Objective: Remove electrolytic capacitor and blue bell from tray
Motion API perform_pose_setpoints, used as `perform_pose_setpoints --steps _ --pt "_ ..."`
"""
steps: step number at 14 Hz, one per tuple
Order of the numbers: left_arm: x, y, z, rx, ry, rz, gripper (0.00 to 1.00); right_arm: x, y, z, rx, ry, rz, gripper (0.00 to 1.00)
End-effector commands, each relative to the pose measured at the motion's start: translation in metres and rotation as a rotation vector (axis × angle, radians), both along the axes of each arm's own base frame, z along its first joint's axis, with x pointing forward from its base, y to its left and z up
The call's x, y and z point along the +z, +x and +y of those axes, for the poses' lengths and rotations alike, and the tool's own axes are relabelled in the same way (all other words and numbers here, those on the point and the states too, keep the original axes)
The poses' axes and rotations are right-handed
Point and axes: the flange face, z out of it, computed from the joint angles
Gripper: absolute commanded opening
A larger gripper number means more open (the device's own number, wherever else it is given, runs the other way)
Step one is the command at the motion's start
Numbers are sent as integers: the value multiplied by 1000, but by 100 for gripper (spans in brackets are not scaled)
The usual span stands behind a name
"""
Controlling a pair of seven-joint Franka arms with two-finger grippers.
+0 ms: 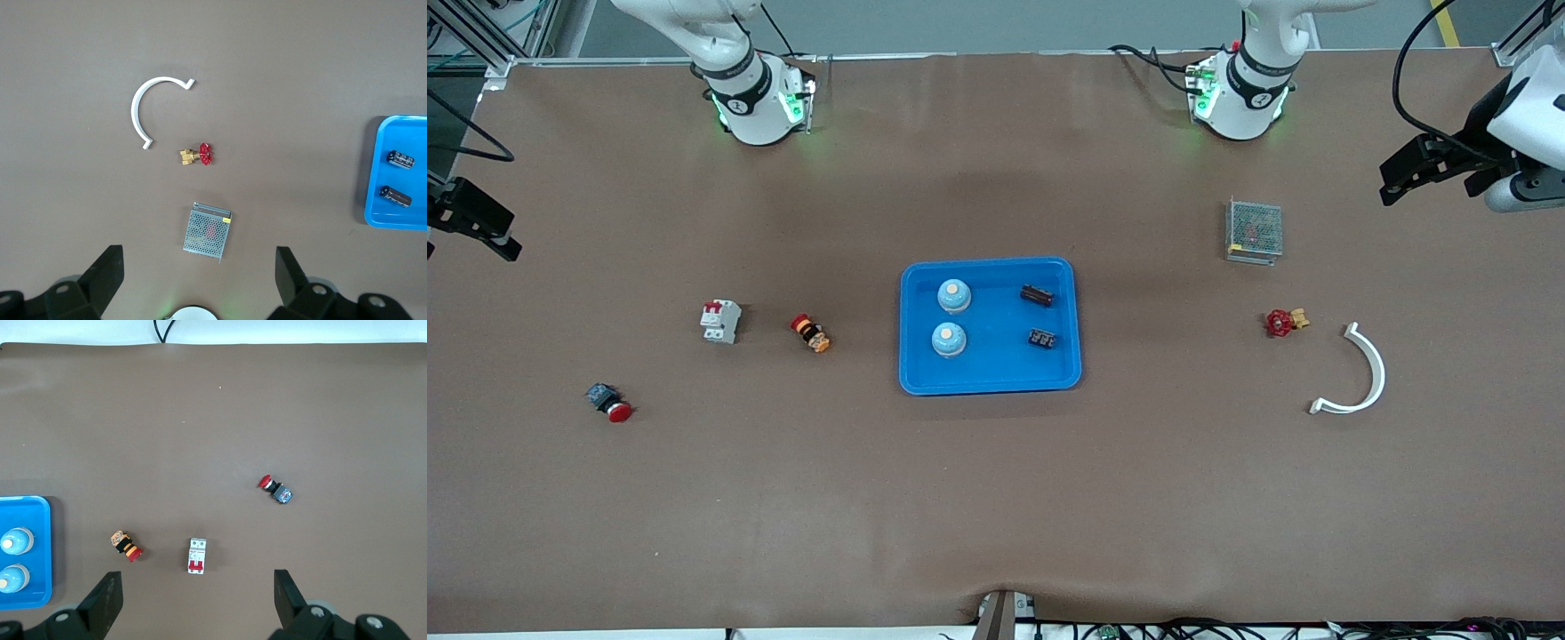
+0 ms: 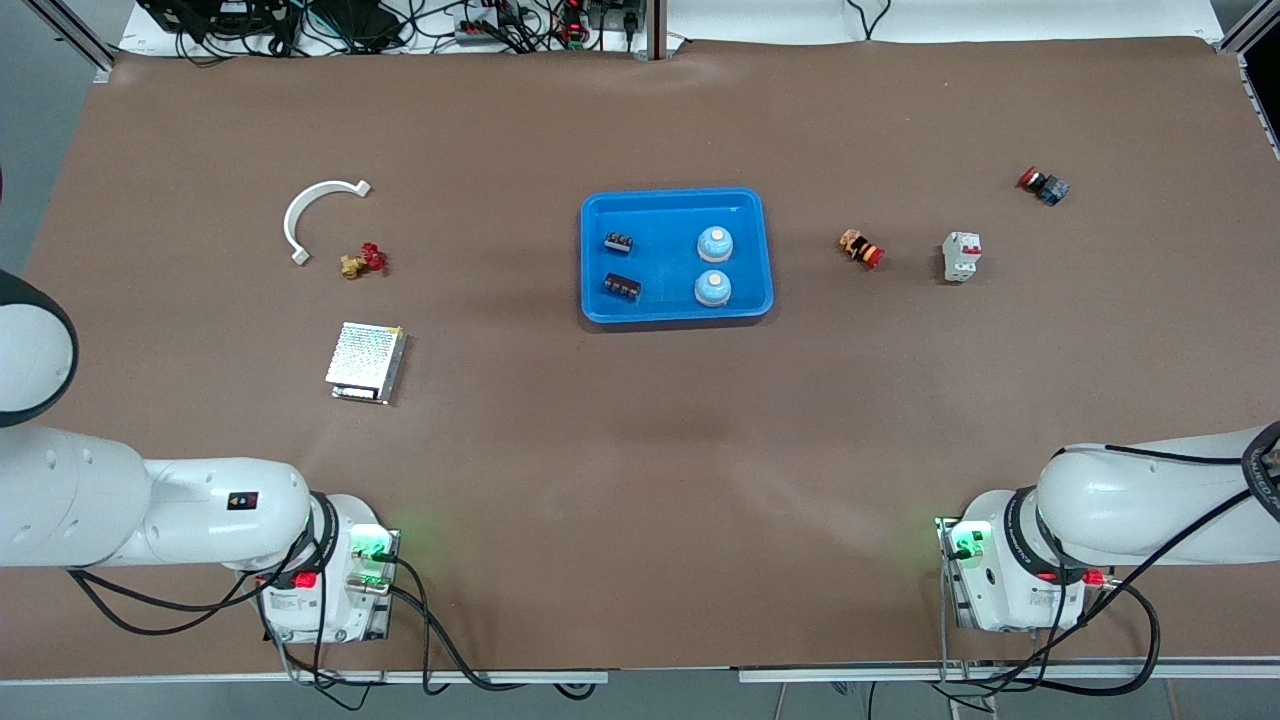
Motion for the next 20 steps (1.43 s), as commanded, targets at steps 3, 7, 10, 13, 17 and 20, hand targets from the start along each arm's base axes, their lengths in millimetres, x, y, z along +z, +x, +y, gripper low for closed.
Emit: perform_pose_setpoints --steps 3,7,10,13,17,20 --pt "5 0 -2 -8 18 0 100 5 3 1 7 -10 -5 100" --pt "-2 4 -4 -3 20 13 100 5 3 1 7 -7 -6 100" --pt "0 4 -4 4 15 9 100 5 3 1 7 -6 -6 100" --pt "0 3 -10 -3 7 10 100 5 3 1 7 -9 -6 100" --pt "1 2 -15 4 5 5 100 5 3 2 8 -9 -6 100" --pt "-2 -1 -34 36 10 7 100 -4 8 6 16 -6 11 100"
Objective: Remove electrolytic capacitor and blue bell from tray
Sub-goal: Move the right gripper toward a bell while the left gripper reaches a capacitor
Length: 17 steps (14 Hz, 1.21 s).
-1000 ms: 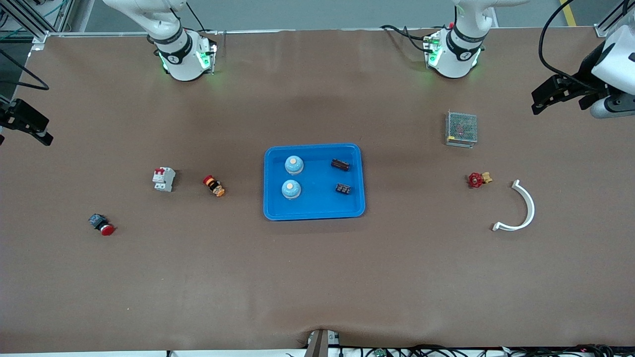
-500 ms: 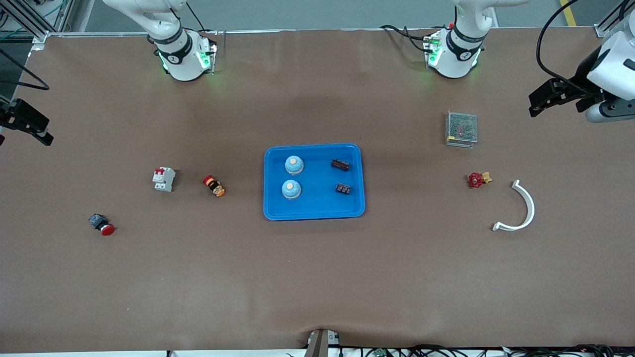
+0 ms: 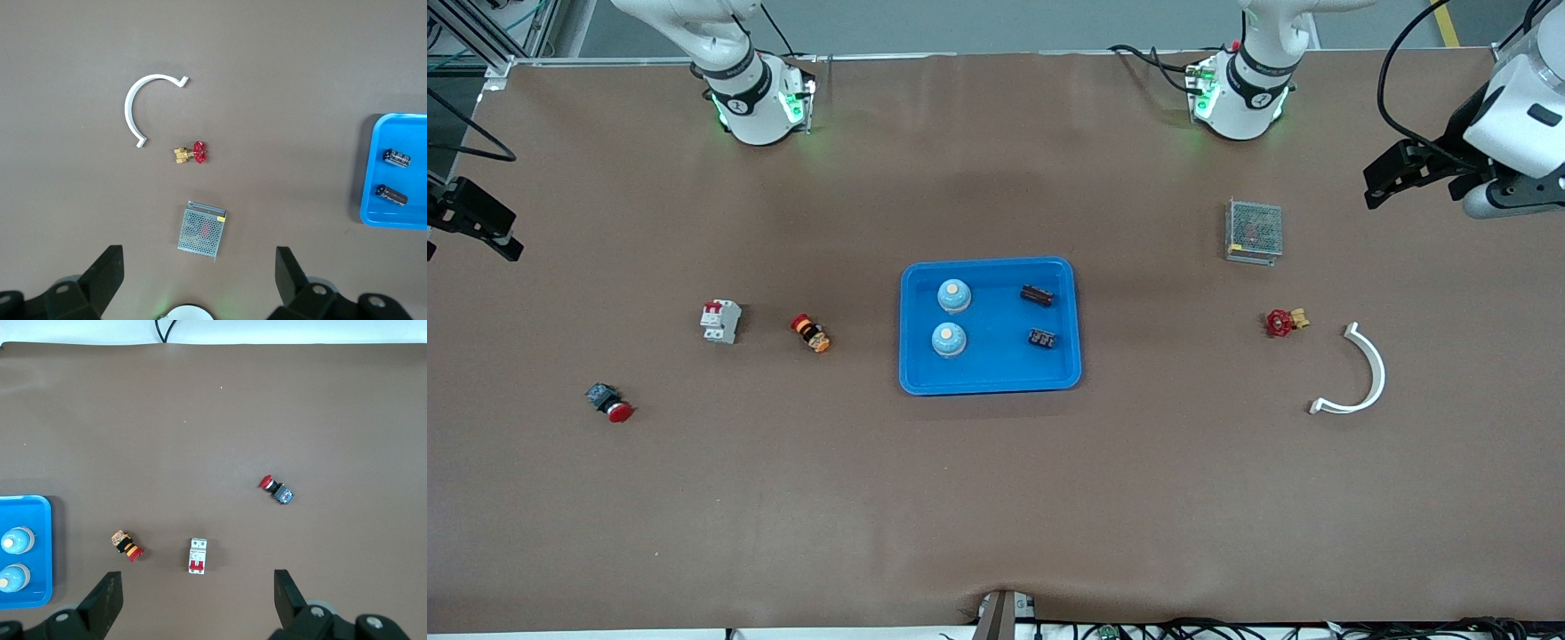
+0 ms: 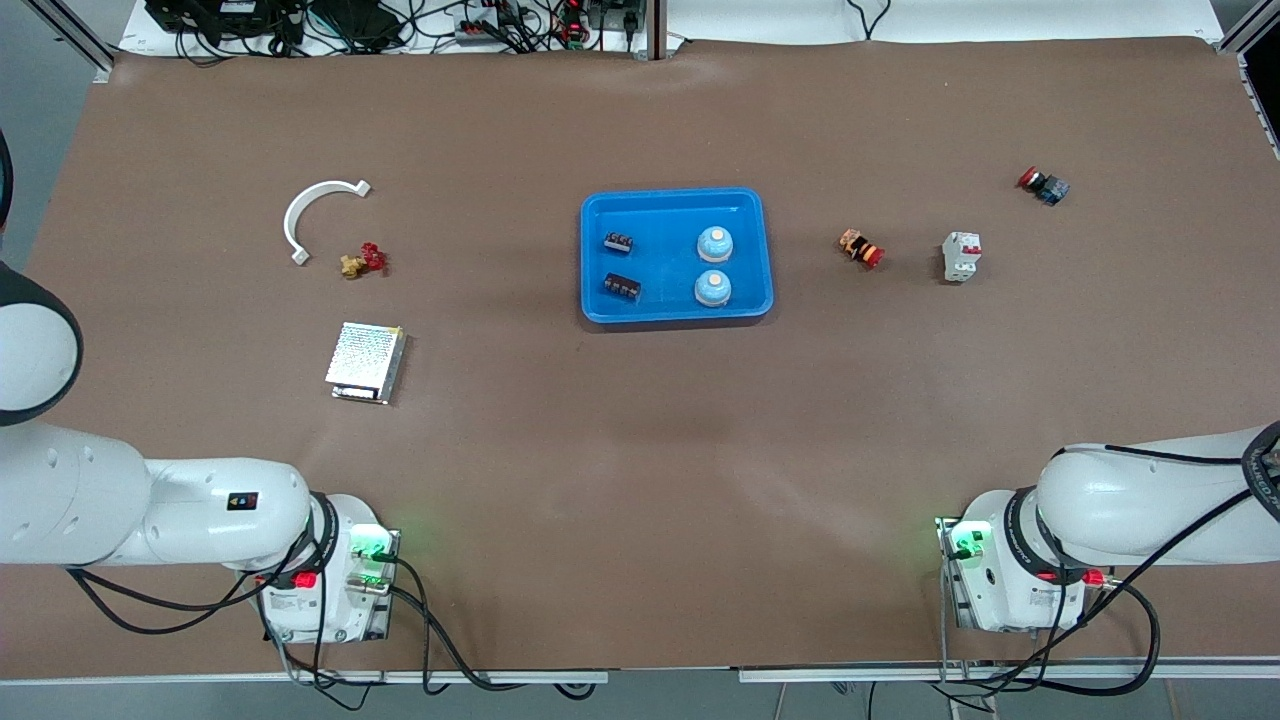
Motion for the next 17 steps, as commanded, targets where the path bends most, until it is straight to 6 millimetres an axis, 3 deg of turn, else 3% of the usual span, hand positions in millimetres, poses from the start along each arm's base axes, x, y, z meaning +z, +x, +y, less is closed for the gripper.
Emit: perform_pose_setpoints --steps 1,4,6,12,17 --pt "1 -3 -20 34 9 2 100 -4 9 5 14 -6 10 100" --pt "-11 -3 -29 51 12 12 100 -4 8 6 16 -4 12 100" --pt "-25 -5 -48 59 19 17 100 -4 8 0 4 5 13 100" --pt "-54 -6 -95 119 27 30 100 -5 8 6 15 4 14 100" --pt "-100 -8 -133 206 26 79 100 -15 10 25 51 5 42 100"
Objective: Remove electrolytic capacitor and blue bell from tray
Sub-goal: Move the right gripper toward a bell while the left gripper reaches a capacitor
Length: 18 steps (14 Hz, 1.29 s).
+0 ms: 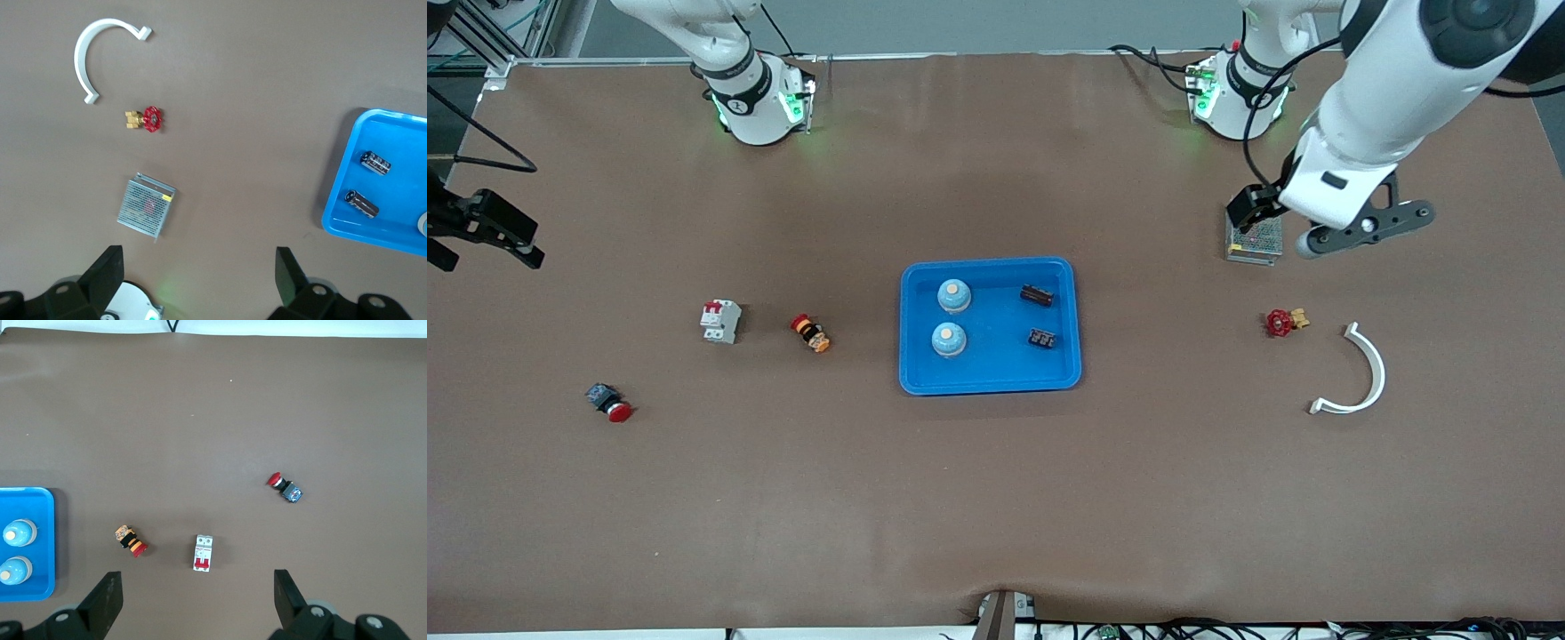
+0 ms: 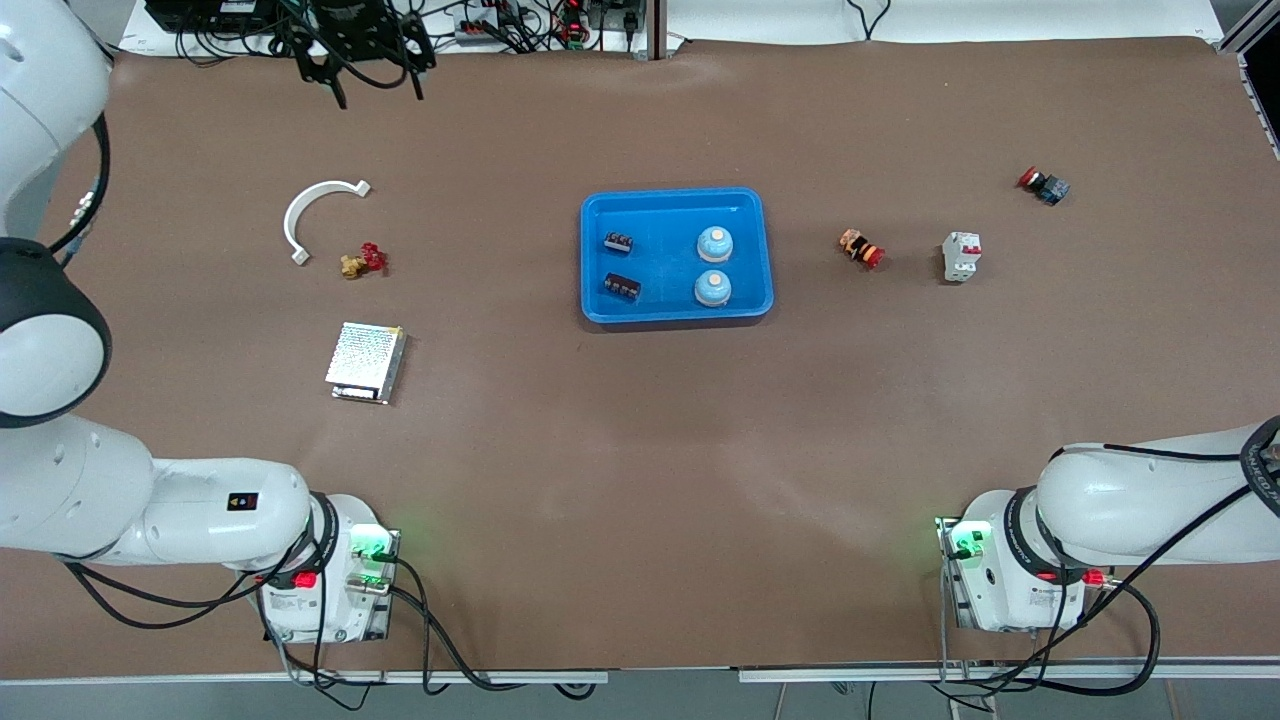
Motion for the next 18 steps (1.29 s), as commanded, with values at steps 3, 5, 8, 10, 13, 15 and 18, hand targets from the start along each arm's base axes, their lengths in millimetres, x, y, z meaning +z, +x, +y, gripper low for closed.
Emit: perform_pose_setpoints --steps 3,5,8,10,13,15,18 --pt "-33 -3 -36 119 -61 -4 100 -2 1 38 69 4 21 100" --pt "-47 -8 -63 149 -63 6 100 -4 1 63 109 27 22 100" --pt "-74 -9 -94 188 -64 24 100 -19 7 106 140 101 44 100" --pt "-90 -5 -107 230 -73 26 100 -34 13 136 98 125 56 100" --pt "-105 2 -118 296 -88 19 100 -57 19 182 53 137 63 100" --pt "-104 1 -121 294 -89 16 100 -77 22 216 33 139 80 100" --pt "-98 3 -122 294 -98 6 100 -112 30 250 8 146 86 100"
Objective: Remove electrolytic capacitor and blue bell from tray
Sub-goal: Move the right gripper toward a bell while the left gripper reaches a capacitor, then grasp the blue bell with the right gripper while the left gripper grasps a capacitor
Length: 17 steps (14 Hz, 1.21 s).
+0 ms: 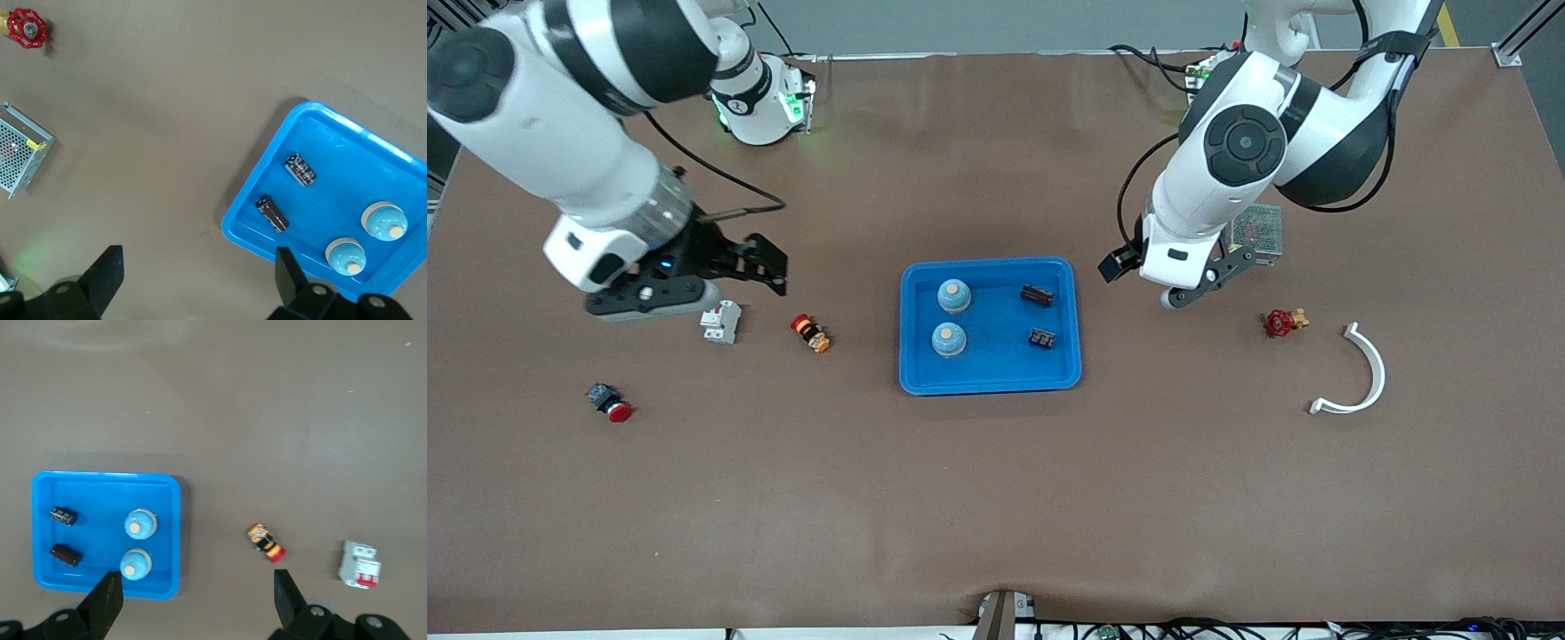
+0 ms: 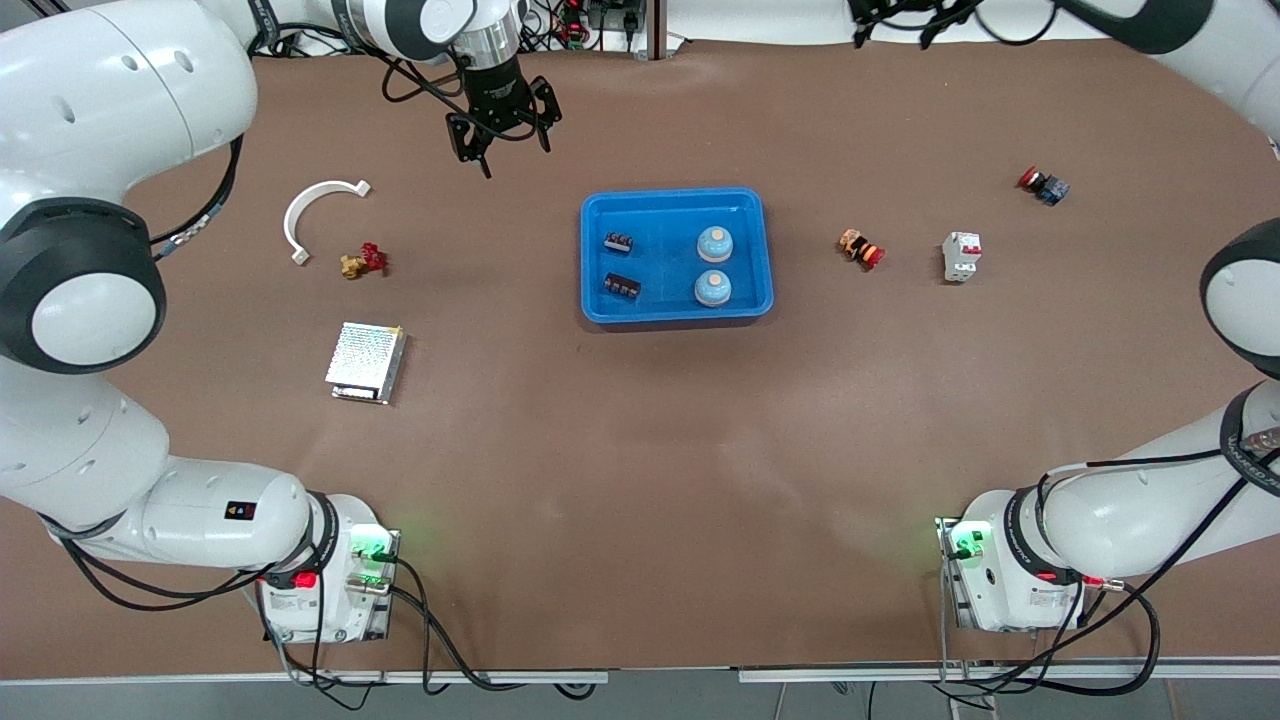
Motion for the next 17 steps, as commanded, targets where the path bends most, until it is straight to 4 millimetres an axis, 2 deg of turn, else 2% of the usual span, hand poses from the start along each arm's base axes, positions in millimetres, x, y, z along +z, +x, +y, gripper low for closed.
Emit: perform_pose_setpoints --steps 1,3,6,7,10,13,15,17 --pt "4 0 -9 4 -7 -5 100 -27 9 28 -34 10 10 100" --pt "2 0 -9 -9 -5 1 100 -44 10 47 -38 5 10 100" --pt "15 5 -5 -9 4 24 100 -75 15 64 -25 5 7 100" --pt "13 5 -7 -10 5 30 100 -86 15 72 -17 6 5 100" --pt "0 1 -19 -33 37 28 100 -113 13 95 -47 8 12 100" --pt "-20 -10 -44 22 60 50 100 -146 9 116 -34 -23 34 100" --pt "-31 -9 -51 83 55 45 100 -163 4 127 -11 -56 43 100" --pt "-53 -19 -75 131 57 58 100 -178 3 132 1 -75 57 100"
